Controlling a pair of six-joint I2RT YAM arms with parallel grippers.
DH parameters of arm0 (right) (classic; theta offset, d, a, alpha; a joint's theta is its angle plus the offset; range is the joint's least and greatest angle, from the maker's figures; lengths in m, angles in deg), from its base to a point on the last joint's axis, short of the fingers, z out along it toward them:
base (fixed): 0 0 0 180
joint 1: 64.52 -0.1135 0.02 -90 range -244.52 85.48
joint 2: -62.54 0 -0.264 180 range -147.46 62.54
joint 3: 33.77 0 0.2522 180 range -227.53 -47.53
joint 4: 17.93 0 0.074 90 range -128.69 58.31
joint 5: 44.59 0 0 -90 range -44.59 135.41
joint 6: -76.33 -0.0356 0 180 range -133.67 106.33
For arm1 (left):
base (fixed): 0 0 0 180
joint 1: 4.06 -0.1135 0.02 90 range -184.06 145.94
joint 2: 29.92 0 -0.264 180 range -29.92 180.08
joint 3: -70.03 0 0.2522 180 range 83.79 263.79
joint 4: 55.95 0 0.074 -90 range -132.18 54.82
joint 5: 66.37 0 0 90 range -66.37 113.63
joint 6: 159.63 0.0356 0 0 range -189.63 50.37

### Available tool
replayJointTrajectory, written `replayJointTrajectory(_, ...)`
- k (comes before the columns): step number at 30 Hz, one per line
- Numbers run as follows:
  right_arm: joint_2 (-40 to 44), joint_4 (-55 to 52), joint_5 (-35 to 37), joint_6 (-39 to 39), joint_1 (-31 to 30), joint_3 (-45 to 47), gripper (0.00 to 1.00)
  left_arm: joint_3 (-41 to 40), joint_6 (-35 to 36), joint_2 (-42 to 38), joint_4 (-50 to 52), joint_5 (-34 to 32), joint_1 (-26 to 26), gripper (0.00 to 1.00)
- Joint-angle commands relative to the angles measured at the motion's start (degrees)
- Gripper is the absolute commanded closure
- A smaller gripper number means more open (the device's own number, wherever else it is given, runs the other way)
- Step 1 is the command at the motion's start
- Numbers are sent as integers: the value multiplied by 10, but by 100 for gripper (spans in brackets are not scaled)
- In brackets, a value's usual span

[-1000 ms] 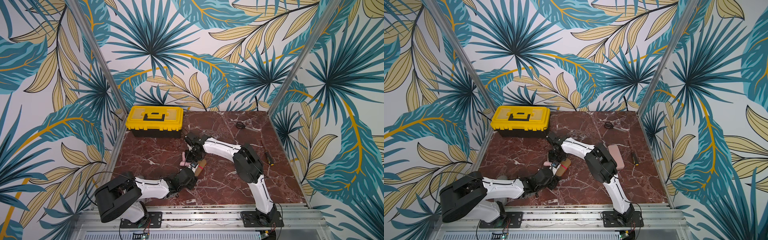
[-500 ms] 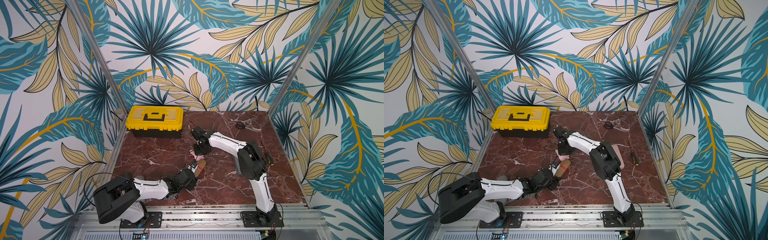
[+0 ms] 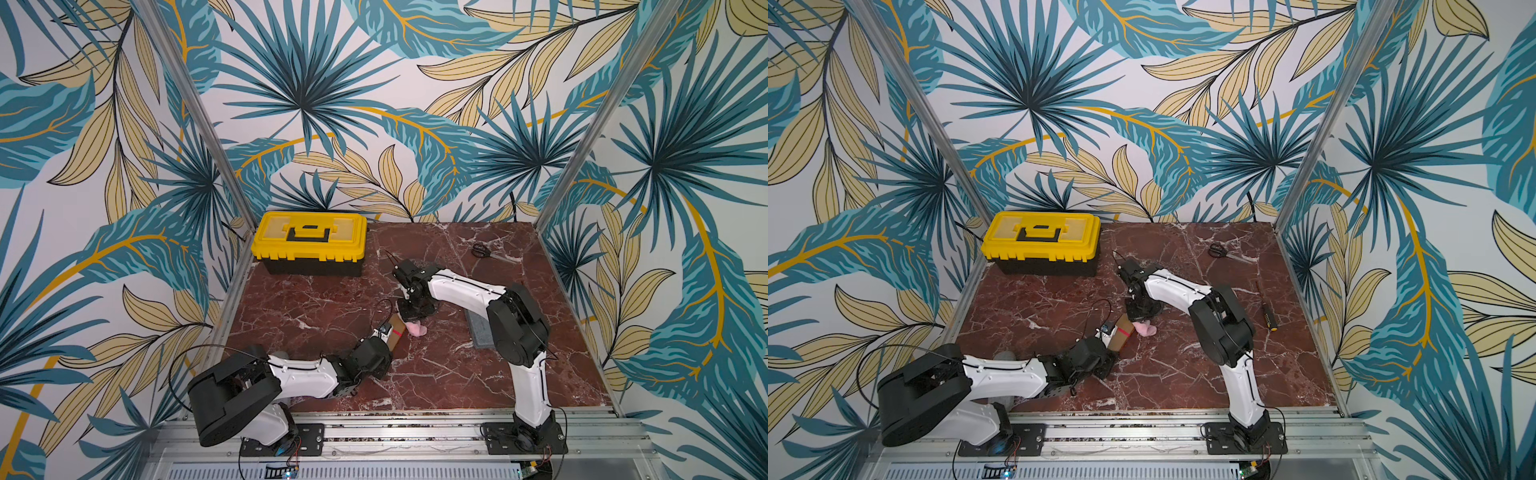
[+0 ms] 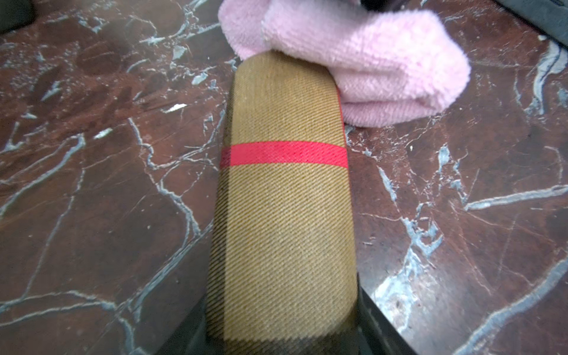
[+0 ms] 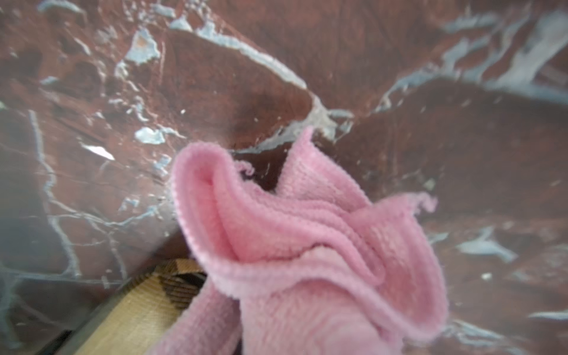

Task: Wipe the eyeglass case
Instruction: Wipe the dirt from the eyeglass case.

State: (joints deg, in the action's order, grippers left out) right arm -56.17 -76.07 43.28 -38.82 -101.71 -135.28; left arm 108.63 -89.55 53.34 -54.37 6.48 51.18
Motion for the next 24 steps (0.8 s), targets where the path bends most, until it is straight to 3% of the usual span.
replayJointTrajectory(1,18,74,-130,-134,-14,57,100,14,10,21,29,4,-3,65)
replayJointTrajectory(7,68,206,-197,-317,-66,166,100,17,10,21,32,12,-4,65)
replayJointTrajectory(12,80,276,-249,-383,-85,191,100,18,14,23,30,17,-4,65)
replayJointTrajectory(15,59,230,-221,-342,-78,151,100,20,13,26,29,22,-3,65)
replayJointTrajectory(22,-26,74,-40,-212,19,-17,100,15,11,21,33,45,-3,66)
replayJointTrajectory(24,-45,50,-22,-192,29,-46,100,14,10,20,34,47,-3,66)
